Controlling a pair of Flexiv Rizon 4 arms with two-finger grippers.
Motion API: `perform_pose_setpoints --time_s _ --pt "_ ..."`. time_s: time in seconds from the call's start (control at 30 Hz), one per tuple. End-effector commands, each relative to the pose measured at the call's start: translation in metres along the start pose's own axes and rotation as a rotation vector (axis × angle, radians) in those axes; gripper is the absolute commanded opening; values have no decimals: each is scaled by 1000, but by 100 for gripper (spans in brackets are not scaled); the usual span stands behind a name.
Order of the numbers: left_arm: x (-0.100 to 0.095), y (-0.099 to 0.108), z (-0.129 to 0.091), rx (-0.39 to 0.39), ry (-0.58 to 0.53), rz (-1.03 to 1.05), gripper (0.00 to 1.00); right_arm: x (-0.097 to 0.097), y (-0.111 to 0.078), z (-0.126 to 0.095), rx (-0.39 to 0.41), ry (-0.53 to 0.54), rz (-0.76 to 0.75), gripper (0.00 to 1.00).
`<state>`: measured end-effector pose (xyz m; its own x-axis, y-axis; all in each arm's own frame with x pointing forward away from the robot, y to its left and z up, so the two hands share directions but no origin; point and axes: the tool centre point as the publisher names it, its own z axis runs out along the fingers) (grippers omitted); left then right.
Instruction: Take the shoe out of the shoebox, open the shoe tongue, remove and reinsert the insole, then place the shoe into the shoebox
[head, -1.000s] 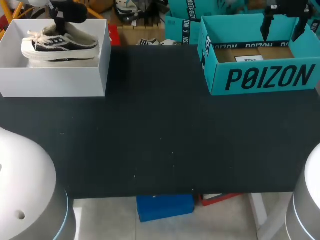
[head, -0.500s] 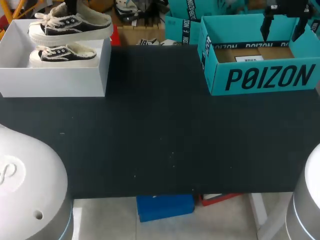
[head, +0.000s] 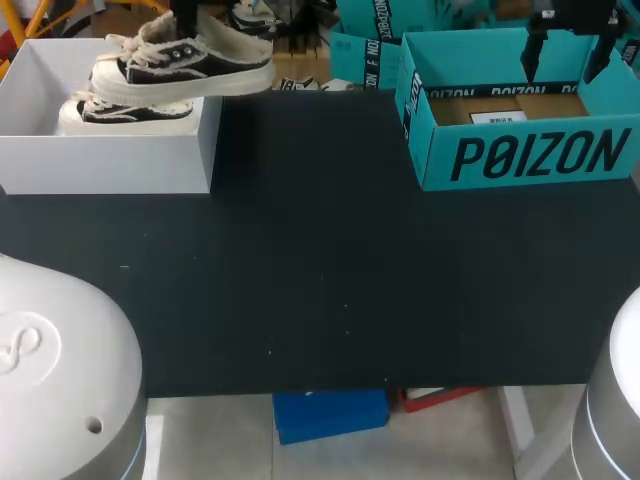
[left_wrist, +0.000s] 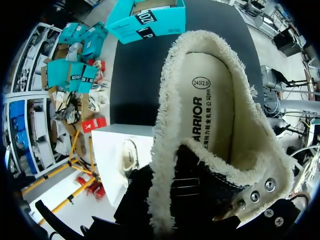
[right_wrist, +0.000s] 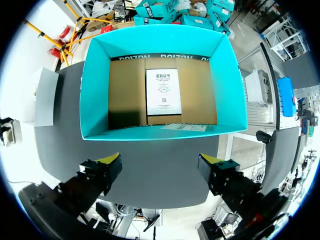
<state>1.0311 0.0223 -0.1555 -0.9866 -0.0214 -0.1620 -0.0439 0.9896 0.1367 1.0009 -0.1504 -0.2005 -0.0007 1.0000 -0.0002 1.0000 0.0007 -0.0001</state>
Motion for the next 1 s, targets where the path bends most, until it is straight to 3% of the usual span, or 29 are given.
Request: perform_pose_setpoints --time_s 0.03,0.3,0.6,1.0 --pt "21 -29 8 -20 -4 15 0 0 0 0 0 0 0 100" --pt "65 -80 23 16 36 40 0 0 0 0 0 0 0 100" --pt "112 -100 43 29 12 63 0 0 0 0 0 0 0 100" --pt "131 -127 111 3 10 55 0 0 0 0 0 0 0 100"
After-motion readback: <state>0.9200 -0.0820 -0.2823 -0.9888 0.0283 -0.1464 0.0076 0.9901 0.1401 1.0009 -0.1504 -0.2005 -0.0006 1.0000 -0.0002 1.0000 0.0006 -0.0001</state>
